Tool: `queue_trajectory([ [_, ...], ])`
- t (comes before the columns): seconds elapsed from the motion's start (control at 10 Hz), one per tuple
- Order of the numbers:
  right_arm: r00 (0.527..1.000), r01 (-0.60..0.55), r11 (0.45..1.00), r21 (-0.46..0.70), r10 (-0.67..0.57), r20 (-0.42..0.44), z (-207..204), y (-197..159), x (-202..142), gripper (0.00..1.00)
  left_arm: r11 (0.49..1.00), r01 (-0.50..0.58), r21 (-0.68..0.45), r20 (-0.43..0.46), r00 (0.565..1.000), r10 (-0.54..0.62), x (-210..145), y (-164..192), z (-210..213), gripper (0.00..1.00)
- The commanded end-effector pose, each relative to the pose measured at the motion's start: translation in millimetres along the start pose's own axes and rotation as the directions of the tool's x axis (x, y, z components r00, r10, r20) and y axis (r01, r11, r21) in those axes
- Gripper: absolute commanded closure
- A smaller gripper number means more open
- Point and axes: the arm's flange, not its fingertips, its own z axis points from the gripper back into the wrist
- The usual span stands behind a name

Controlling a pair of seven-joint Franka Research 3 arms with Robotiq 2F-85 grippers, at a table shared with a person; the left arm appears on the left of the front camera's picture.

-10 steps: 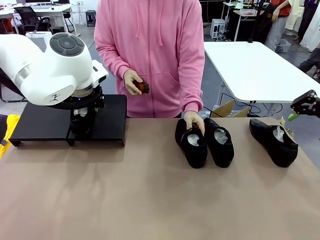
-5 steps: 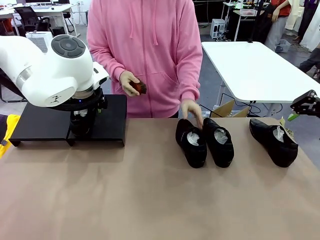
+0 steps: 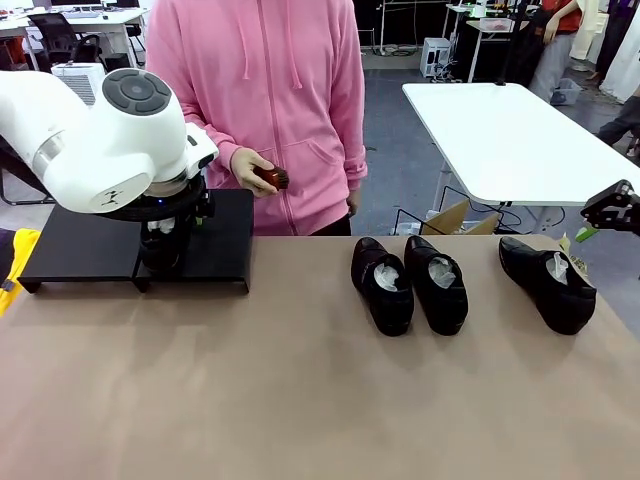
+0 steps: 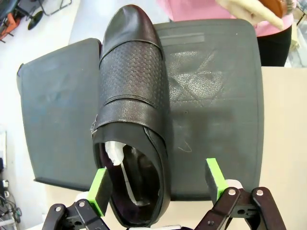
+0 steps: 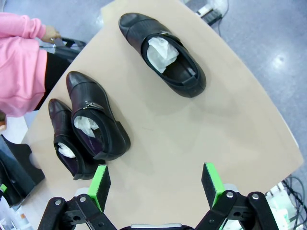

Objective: Organize the shoes by placing them on the stand.
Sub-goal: Pick up one Shoe and place it in the middle of the table.

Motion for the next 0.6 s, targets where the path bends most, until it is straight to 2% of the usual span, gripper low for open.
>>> queue_trajectory([
  [0.0,1.000,-0.010,1.000,0.022,0.009,0.005,-0.7,1.7,2.1,0.00,0.999,0.011,-0.053,-0.027,1.000,-0.013,-6.3,-12.9,31.8,0.00],
  [0.1,1.000,0.000,1.000,0.000,0.000,0.000,0.0,0.0,0.0,0.00,0.995,0.009,-0.095,-0.062,0.998,-0.015,-9.7,-22.7,60.9,0.00],
  [0.3,0.994,-0.088,0.996,0.003,0.088,-0.059,31.2,-9.3,-9.8,0.00,0.978,-0.031,-0.208,-0.143,0.990,0.001,-17.6,-33.5,102.9,0.00],
  [0.4,0.987,-0.124,0.992,0.000,0.123,-0.106,46.2,-14.9,-14.8,0.00,0.969,-0.055,-0.242,-0.212,0.977,0.003,-22.4,-36.0,114.3,0.00],
  [0.5,0.963,-0.166,0.986,0.025,0.168,-0.210,63.3,-23.5,-20.8,0.00,0.962,-0.063,-0.264,-0.296,0.955,-0.019,-27.8,-37.9,122.7,0.00],
])
